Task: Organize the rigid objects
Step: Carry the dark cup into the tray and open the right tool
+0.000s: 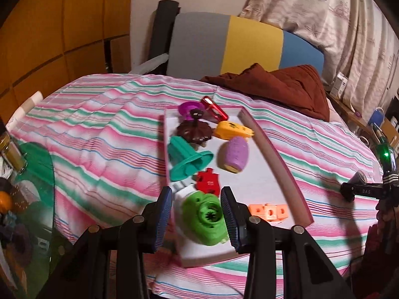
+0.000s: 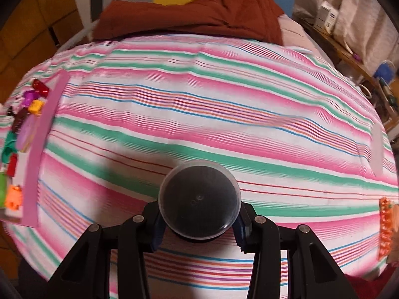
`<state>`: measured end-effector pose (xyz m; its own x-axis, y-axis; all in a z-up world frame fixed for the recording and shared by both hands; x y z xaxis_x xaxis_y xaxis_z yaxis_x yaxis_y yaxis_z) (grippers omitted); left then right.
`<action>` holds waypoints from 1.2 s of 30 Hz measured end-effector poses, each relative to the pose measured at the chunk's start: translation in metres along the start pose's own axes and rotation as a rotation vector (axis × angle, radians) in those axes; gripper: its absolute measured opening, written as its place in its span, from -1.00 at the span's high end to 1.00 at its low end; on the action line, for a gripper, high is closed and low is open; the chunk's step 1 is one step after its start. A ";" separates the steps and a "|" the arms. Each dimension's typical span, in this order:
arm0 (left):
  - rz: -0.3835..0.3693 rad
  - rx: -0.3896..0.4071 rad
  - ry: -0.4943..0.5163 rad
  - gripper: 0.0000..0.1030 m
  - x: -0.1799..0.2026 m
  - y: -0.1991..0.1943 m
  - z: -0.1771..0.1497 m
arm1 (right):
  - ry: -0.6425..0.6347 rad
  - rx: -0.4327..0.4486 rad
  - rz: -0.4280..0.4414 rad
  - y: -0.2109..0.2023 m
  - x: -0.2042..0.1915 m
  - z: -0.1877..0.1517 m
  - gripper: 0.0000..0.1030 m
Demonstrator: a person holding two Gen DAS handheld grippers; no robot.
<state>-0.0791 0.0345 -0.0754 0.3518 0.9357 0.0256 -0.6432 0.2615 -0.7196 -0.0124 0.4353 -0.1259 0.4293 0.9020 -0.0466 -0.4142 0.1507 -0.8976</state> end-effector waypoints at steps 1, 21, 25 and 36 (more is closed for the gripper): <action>0.008 -0.003 -0.007 0.22 -0.005 0.000 -0.002 | -0.005 0.007 0.018 -0.003 -0.008 0.001 0.13; 0.036 -0.029 -0.075 0.22 -0.036 0.000 -0.017 | -0.292 0.091 0.387 -0.058 -0.241 -0.002 0.13; 0.043 -0.032 -0.086 0.22 -0.042 0.000 -0.019 | -0.308 0.060 0.393 -0.045 -0.254 -0.007 0.13; 0.064 -0.042 -0.103 0.22 -0.048 0.004 -0.023 | -0.383 0.004 0.320 -0.009 -0.283 -0.018 0.13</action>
<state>-0.0830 -0.0144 -0.0958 0.2376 0.9701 0.0488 -0.6320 0.1926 -0.7507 -0.1153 0.1716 -0.1125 -0.0454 0.9870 -0.1541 -0.4805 -0.1568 -0.8628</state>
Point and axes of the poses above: each gripper's, at about its wrist camera, not at the fingertips, and y roughly the way its jaws point, x to its right, z to its top, the point moved 7 cm from there along y, roughly the way its jaws point, and after that the axes turned 7 degrees about y, right-handed, at the moved point
